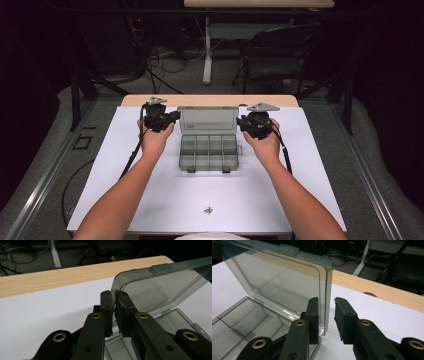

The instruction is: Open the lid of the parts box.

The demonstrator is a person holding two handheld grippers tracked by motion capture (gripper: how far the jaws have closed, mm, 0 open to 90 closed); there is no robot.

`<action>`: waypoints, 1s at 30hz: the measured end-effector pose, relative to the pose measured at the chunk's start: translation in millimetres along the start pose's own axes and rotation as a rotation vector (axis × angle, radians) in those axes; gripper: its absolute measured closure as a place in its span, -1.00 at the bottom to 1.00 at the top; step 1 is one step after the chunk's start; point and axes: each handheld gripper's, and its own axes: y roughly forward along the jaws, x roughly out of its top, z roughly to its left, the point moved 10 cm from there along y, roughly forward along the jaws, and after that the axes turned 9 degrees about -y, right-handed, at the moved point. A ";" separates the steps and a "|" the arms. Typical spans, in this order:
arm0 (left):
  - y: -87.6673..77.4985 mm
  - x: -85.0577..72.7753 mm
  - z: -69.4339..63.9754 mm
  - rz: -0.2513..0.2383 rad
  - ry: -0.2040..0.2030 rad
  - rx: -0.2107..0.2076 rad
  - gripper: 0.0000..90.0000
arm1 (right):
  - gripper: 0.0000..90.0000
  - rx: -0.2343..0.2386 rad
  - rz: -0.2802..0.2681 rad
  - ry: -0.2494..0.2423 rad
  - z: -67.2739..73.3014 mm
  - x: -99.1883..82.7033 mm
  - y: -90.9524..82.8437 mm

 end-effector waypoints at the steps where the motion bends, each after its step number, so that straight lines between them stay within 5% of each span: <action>1: 0.5 0.5 0.0 -0.003 -0.008 0.000 0.88 | 0.67 0.006 -0.004 -0.003 -0.3 -1.5 1.4; 30: 10.3 6.4 4.1 -0.010 -0.015 0.025 0.90 | 0.80 -0.025 0.065 0.037 -0.4 -42.6 39.0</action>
